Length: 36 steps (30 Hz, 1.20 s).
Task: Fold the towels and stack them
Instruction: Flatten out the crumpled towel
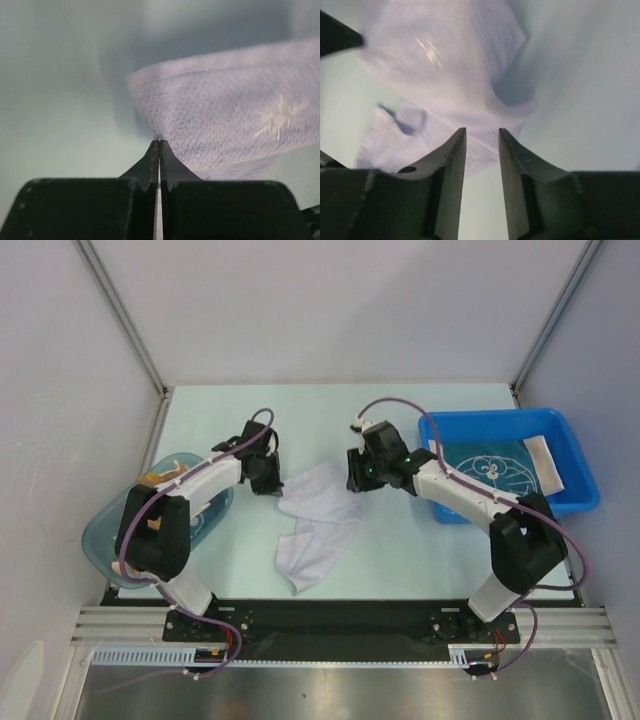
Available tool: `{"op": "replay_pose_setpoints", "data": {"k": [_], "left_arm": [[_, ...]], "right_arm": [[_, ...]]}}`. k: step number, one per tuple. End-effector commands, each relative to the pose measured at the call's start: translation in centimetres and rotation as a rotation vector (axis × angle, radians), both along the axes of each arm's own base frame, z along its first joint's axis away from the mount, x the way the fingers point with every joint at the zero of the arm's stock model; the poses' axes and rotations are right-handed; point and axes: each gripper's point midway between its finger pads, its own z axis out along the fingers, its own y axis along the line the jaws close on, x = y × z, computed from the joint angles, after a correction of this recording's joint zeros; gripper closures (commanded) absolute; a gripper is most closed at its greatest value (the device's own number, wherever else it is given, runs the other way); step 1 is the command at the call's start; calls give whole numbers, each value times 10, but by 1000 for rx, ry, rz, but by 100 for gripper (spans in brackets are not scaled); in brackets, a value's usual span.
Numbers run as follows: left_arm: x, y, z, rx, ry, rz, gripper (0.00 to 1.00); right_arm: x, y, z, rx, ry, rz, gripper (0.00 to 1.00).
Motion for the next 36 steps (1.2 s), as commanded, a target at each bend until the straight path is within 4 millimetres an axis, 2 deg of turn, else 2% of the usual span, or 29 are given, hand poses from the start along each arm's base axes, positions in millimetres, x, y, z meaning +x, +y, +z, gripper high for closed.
{"op": "replay_pose_setpoints", "data": {"k": [1,2,4,7,9,10,11,12,13,14,15,16,17,18,19,20,22,23,24,28,31,36], "left_arm": [[-28,33,-42,134,107,69,100],[-31,36,-46,149,116,68,100],[-32,53,-50,232,111,101,100],[-31,65,-45,292,95,126,99],[-31,72,-44,325,98,137,100],[-32,74,-43,330,101,141,99],[-34,75,-45,332,107,143,100],[-35,75,-46,331,109,144,100],[-35,74,-47,328,110,144,100],[-37,75,-50,326,117,148,100],[-39,74,-53,325,126,145,100],[-39,74,-55,324,131,146,100],[-40,75,-56,329,135,147,100],[-40,76,-57,337,139,149,100],[-40,79,-57,350,139,155,100],[-41,82,-56,367,137,163,100],[-39,82,-52,361,123,163,100],[-39,82,-50,359,121,163,100],[-39,82,-49,361,117,164,100],[-37,82,-45,363,106,163,100],[-36,80,-44,349,102,161,100],[-35,76,-44,326,101,153,100]], "right_arm": [[-15,-17,-60,-70,119,-43,61],[-12,-18,-57,-65,115,-43,57],[3,-25,-48,-53,99,-74,55],[22,-27,-34,3,63,-83,55],[37,-18,-21,64,13,-37,55],[43,-10,-25,81,14,-5,57],[56,-4,-13,103,-20,17,57],[62,2,-12,119,-20,35,58],[63,11,-31,122,37,73,59],[76,24,-18,146,13,101,59],[80,30,-23,143,22,121,58],[83,37,-43,126,65,134,57],[91,47,-37,134,49,151,56],[95,53,-40,137,58,158,56],[95,58,-48,135,83,166,55],[96,63,-65,129,114,172,54],[97,78,-71,135,120,194,54],[96,82,-87,120,145,196,55],[98,87,-85,116,141,199,55],[93,94,-107,32,118,168,55],[97,91,-117,-48,77,130,56],[98,89,-125,-182,8,114,59]]}}
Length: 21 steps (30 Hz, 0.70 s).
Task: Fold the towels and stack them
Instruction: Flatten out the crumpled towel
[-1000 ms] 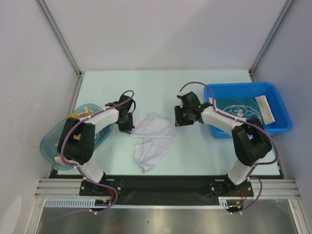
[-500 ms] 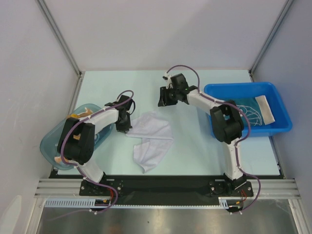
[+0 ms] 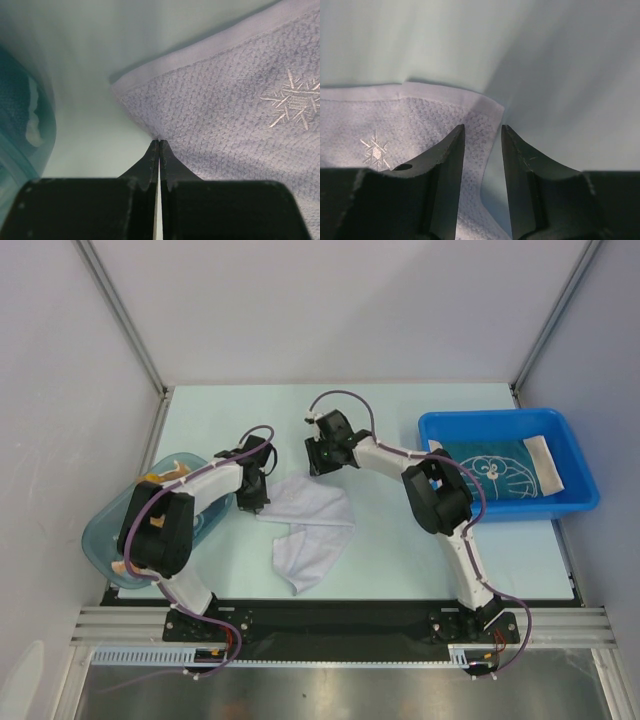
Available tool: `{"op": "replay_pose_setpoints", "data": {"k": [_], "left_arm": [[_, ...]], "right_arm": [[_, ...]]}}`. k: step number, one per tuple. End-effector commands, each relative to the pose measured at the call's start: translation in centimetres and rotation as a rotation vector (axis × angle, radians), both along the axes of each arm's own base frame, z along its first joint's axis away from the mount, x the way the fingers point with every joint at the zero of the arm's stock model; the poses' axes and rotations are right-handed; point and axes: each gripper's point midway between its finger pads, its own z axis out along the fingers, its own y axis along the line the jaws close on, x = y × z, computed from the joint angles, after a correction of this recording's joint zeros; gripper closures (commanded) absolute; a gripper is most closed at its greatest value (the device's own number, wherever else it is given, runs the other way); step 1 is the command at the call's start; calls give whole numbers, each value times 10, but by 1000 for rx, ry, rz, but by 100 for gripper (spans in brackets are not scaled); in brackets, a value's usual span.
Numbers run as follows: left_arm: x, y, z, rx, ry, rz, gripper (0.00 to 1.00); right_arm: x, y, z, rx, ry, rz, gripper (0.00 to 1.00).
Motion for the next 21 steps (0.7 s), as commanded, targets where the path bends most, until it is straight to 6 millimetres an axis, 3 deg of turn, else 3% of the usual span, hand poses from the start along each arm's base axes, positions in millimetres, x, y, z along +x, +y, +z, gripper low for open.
{"op": "replay_pose_setpoints", "data": {"k": [1,5,8,13,16,18,19,20,21], "left_arm": [[10,-2,16,-27,-58,16,100],[9,-1,17,-24,-59,17,100],[9,-1,17,-26,-63,20,100],[13,-8,18,-64,-79,12,100],[26,-22,30,-128,-129,-22,100],[35,-33,42,-175,-163,-65,100],[45,-39,56,-200,-201,-81,100],[48,-43,63,-215,-214,-95,100],[50,-45,69,-220,-226,-104,100]], "right_arm": [[8,-11,-12,-149,-74,-33,60],[6,-6,-19,-157,-59,-27,63],[8,-12,-32,-201,-53,-55,71],[13,-12,-41,-192,-34,-104,100],[25,-28,-24,-185,-54,-169,100],[35,-40,22,-135,-124,-209,100],[29,-58,18,-152,-118,-228,100],[30,-65,38,-127,-154,-242,100],[34,-70,82,-71,-239,-267,100]]}}
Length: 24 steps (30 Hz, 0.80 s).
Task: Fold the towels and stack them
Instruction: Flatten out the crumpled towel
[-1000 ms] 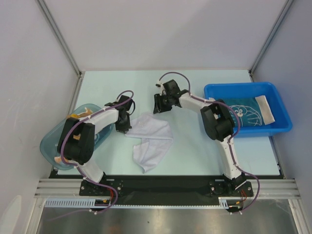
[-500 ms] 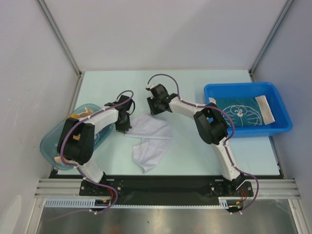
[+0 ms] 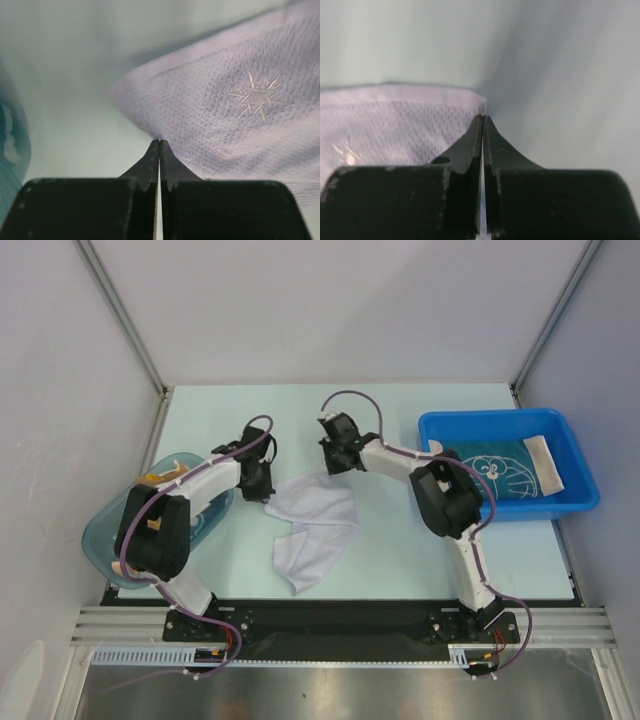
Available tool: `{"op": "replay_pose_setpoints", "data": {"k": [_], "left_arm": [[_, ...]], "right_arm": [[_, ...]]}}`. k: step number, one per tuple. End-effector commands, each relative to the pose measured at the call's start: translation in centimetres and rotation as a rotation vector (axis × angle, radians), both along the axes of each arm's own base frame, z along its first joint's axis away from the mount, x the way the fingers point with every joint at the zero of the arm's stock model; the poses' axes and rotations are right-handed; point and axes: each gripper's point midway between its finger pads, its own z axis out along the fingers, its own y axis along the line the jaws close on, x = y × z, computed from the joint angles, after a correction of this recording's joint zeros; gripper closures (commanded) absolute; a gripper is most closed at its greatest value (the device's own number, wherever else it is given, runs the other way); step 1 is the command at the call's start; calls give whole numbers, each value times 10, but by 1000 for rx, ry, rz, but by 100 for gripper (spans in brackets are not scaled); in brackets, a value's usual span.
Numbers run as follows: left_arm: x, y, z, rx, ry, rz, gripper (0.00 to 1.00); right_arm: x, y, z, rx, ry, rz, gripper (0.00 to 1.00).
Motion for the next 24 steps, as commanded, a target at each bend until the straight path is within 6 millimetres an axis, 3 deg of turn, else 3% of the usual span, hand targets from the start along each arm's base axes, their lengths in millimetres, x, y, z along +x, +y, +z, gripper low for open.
{"op": "replay_pose_setpoints", "data": {"k": [1,3,4,5,7,8,10,11,12,15,18,19,20,21,22,24], "left_arm": [[42,-26,65,-122,-204,-60,100],[45,-37,82,-175,-241,-95,100],[44,-43,88,-198,-257,-114,100],[44,-48,98,-226,-284,-135,100],[43,-62,107,-269,-311,-180,100],[43,-64,110,-273,-309,-186,100],[40,-71,111,-270,-306,-217,100],[40,-72,115,-269,-319,-229,100],[40,-74,119,-269,-337,-243,100],[40,-78,147,-289,-419,-272,100],[37,-84,206,-357,-564,-312,99],[31,-84,240,-389,-648,-329,100],[25,-88,262,-426,-703,-357,100],[18,-93,280,-460,-744,-381,100],[5,-93,312,-498,-822,-408,100],[-13,-100,340,-562,-876,-456,100]], "right_arm": [[15,-53,96,53,-182,-127,100],[2,-67,102,40,-192,-136,100],[-4,-71,129,72,-230,-143,100],[-15,-76,121,63,-213,-141,100],[-25,-83,146,92,-263,-156,100],[-34,-89,139,78,-249,-161,100],[-41,-95,145,85,-256,-172,100],[-46,-100,160,104,-286,-182,100],[-49,-104,162,103,-300,-184,100],[-58,-114,212,157,-396,-191,100],[-74,-123,271,216,-508,-187,100],[-79,-125,291,228,-550,-175,100],[-93,-131,321,260,-619,-173,100],[-107,-124,335,277,-654,-139,100],[-118,-125,348,281,-696,-117,100],[-147,-133,387,378,-792,-92,100]]}}
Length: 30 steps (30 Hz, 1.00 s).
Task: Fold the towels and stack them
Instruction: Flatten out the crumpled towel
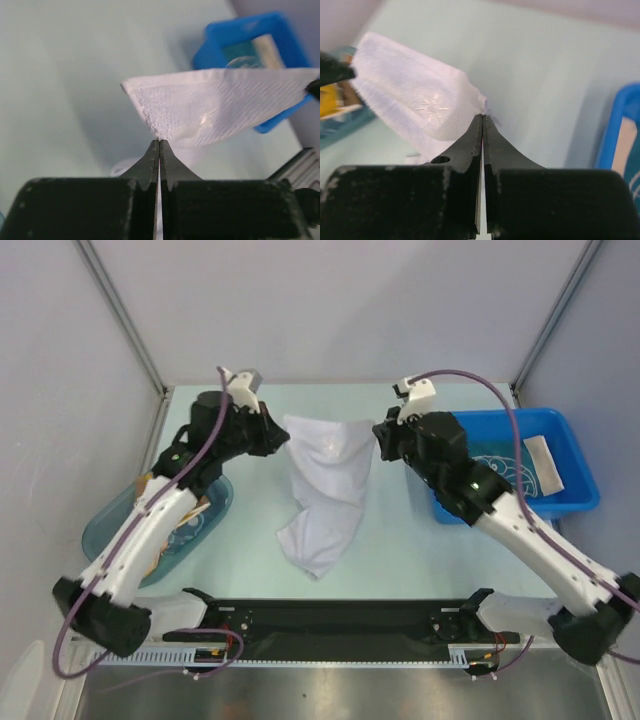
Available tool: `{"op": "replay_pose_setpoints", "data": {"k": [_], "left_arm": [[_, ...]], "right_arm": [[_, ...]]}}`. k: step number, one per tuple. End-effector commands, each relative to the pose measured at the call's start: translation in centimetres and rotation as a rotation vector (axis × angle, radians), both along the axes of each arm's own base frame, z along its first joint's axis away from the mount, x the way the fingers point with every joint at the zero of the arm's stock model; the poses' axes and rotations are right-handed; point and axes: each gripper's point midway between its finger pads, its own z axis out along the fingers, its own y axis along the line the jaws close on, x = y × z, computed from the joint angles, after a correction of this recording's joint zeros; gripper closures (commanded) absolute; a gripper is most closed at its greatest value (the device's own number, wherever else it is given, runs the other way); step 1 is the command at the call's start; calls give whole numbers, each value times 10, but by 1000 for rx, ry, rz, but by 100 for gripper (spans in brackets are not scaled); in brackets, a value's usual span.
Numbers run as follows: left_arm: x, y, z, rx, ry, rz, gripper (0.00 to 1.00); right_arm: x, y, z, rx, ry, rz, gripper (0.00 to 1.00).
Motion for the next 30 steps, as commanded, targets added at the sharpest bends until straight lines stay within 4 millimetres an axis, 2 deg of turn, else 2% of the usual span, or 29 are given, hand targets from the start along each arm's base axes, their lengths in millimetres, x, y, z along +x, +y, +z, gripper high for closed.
{"op": "replay_pose_setpoints", "data": {"k": [1,3,4,5,6,7,10,14,15,16,18,19,20,22,23,24,25,26,27,28,30], "left_arm": [[-46,-19,124,-182,-306,-161,100],[-65,-24,145,-221,-346,-201,100],[-83,-28,161,-249,-382,-236,100],[-91,-28,169,-263,-398,-245,100],[-97,-28,175,-272,-409,-242,100],[-113,-30,188,-295,-436,-272,100],[-131,-29,202,-327,-459,-288,100],[-135,-25,209,-340,-473,-267,100],[-132,-24,208,-330,-475,-256,100],[-121,-19,207,-311,-473,-193,100],[-106,-17,196,-257,-456,-141,100],[-91,-20,186,-219,-436,-107,100],[-75,-13,176,-171,-419,-31,99],[-49,-17,156,-107,-387,3,100],[-36,-13,151,-91,-385,44,100],[-17,-2,142,-76,-366,91,100],[2,-4,121,-54,-320,94,100],[19,-4,114,-69,-313,107,100],[45,2,89,-49,-265,125,100],[59,3,73,-34,-245,131,100],[89,0,56,-25,-251,129,100]], "right_arm": [[-51,-9,97,138,-259,61,100],[-71,-11,111,169,-316,97,100],[-86,-19,126,204,-361,115,100],[-98,-16,130,219,-384,153,100],[-105,-18,135,231,-393,167,100],[-113,-24,144,253,-413,179,100],[-133,-33,163,313,-453,216,100],[-136,-44,183,351,-483,189,100],[-134,-45,184,348,-488,176,100],[-130,-47,187,337,-499,153,100],[-110,-41,179,310,-481,79,100],[-99,-40,173,246,-491,41,100],[-81,-33,160,201,-469,-8,100],[-51,-37,153,175,-471,-86,100],[-40,-32,150,200,-460,-73,100],[-13,-24,130,166,-422,-79,100],[10,-38,122,171,-403,-123,100],[25,-31,117,187,-400,-96,100],[50,-20,92,154,-356,-90,100],[72,-27,78,140,-335,-107,100],[95,-9,65,178,-324,-25,100]]}}
